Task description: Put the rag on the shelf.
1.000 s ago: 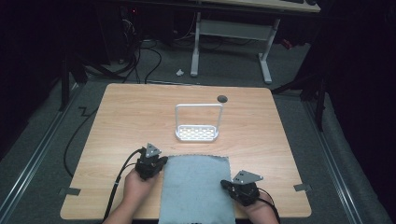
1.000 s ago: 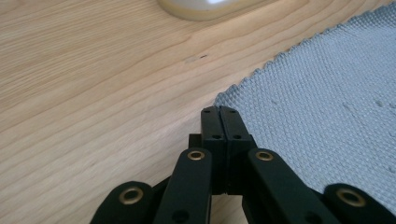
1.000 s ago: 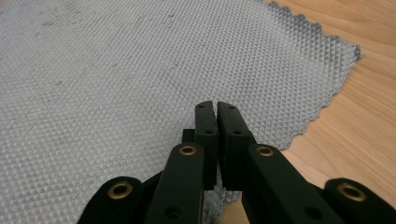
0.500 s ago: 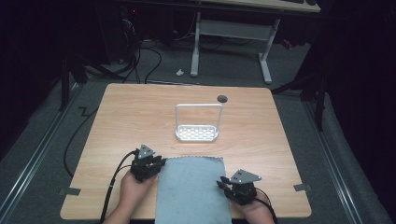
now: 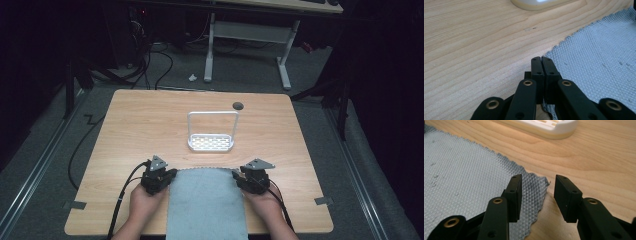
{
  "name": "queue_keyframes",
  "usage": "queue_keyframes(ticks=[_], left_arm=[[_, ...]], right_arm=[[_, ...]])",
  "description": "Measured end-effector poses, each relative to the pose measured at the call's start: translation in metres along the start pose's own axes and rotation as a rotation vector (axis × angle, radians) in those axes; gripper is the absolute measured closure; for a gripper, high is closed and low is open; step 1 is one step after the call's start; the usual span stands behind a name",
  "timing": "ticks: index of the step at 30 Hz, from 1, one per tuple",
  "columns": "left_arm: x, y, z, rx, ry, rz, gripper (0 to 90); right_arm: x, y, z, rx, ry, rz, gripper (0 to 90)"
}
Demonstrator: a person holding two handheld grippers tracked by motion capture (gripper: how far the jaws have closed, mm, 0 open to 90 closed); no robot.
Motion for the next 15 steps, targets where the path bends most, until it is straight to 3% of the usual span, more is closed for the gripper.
queue_keyframes(ticks=[6,12,15], left_arm=[[-0.0004,0.0002,0.0002,0.001,0.008,0.001,88.6],[-0.0004,0.0007,0.0006,0.001,0.009,0.003,88.6],[-0.0007,0.0017,0.0005,0.007,0.009,0.0,88.8]], right_arm=[[-0.0001,-0.0067,-0.0021,-0.01,-0.003,-0.012,67.5],[-0.0038,-0.0061,-0.0013,-0.017,0.013,-0.028,88.4],[-0.0054,-0.0057,-0.0006,-0.015,0.014,-0.041,89.6]])
Point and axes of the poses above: each handheld gripper's, and its own axes: y roughly backward along the jaws, z roughly out of its underside, x roughly to its right, the point moved 8 cm from there along -y, roughly forward along the jaws, and after that the axes turned 10 degrees about -x, right-handed, at the moved point
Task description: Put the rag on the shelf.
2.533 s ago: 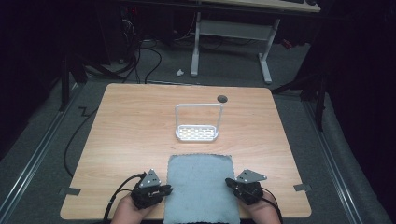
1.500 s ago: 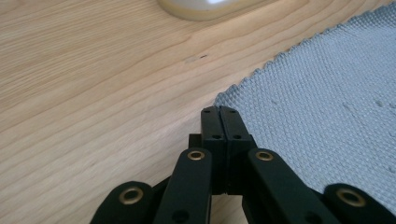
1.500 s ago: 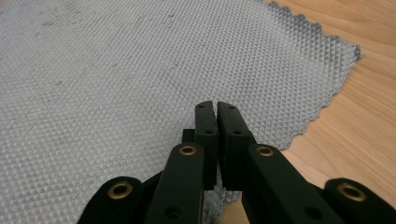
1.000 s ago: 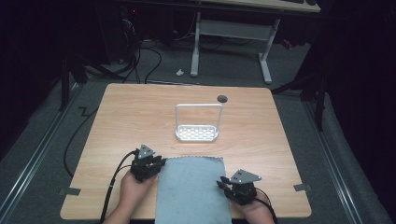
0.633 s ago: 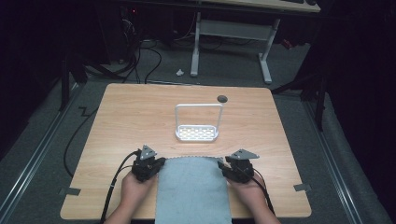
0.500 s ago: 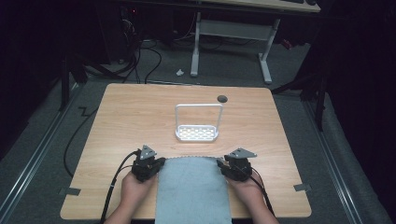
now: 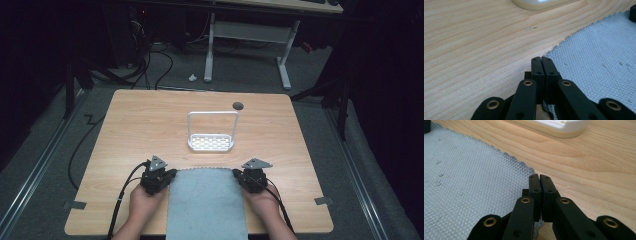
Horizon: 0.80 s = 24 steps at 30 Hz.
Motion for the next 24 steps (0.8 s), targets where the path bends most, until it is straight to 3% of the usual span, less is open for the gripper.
queue_keyframes(ticks=[4,8,15,24], left_arm=[[-0.001,0.009,-0.003,0.077,0.029,0.041,88.7],[0.002,0.018,-0.003,0.123,0.035,0.046,88.7],[0.015,0.031,-0.004,0.159,0.018,0.047,88.7],[0.033,0.067,-0.022,0.283,-0.015,0.04,88.7]], right_arm=[[0.0,0.009,-0.003,0.059,-0.004,0.003,89.6],[-0.004,0.021,-0.003,0.131,0.013,0.029,89.5],[-0.012,0.04,-0.003,0.211,0.03,0.037,89.5],[-0.018,0.076,-0.012,0.343,0.043,0.053,89.5]])
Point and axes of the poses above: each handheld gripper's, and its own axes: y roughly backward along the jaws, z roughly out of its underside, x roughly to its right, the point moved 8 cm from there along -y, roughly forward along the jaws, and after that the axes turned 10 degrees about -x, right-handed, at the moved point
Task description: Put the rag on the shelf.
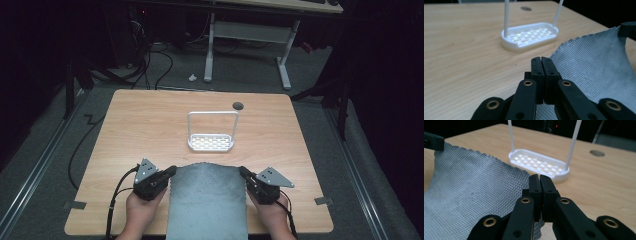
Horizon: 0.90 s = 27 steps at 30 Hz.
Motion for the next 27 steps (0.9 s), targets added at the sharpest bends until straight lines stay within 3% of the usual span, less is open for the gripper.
queue_keyframes(ticks=[9,19,27], left_arm=[[0.005,0.018,-0.018,0.097,-0.007,-0.032,88.8],[0.002,0.031,-0.044,0.172,-0.005,-0.069,88.8],[0.005,0.047,-0.066,0.225,-0.033,-0.112,88.8]], right_arm=[[-0.005,0.021,-0.023,0.109,0.019,0.037,89.5],[-0.003,0.028,-0.055,0.164,0.07,0.063,89.5],[0.0,0.044,-0.076,0.234,0.053,0.073,89.5]])
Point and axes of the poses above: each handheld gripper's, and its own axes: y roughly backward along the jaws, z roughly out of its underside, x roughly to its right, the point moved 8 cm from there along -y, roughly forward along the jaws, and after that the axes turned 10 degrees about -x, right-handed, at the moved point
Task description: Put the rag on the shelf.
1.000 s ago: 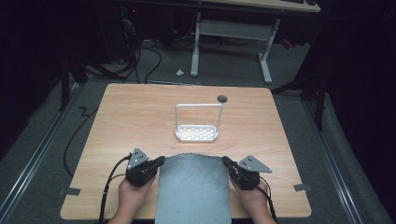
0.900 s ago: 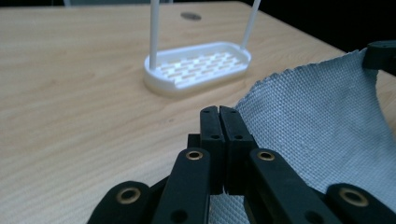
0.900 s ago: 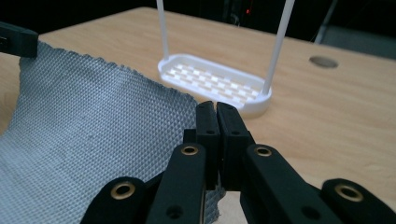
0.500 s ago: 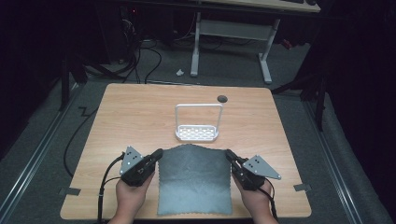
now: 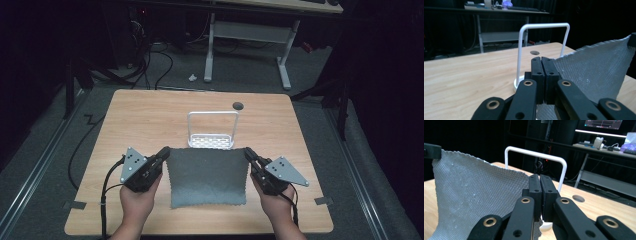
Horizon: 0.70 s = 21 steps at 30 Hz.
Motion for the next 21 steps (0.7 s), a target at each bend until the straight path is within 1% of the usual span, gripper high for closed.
queue_keyframes(ticks=[2,5,10,17,21], left_arm=[[0.002,0.002,-0.006,0.011,-0.015,-0.007,88.9],[0.003,0.003,-0.013,0.025,-0.018,-0.009,88.9],[0.003,0.004,-0.026,0.045,-0.026,-0.013,89.0],[-0.002,0.006,-0.047,0.08,-0.027,-0.027,89.1],[-0.005,0.004,-0.058,0.086,-0.04,-0.031,89.1]], right_arm=[[0.001,0.001,-0.005,0.012,-0.001,0.001,89.5],[0.002,0.003,-0.011,0.025,-0.006,0.004,89.5],[0.004,0.006,-0.026,0.047,0.002,0.008,89.5],[0.01,0.008,-0.043,0.068,0.003,0.01,89.6],[0.015,0.006,-0.054,0.076,-0.001,0.017,89.6]])
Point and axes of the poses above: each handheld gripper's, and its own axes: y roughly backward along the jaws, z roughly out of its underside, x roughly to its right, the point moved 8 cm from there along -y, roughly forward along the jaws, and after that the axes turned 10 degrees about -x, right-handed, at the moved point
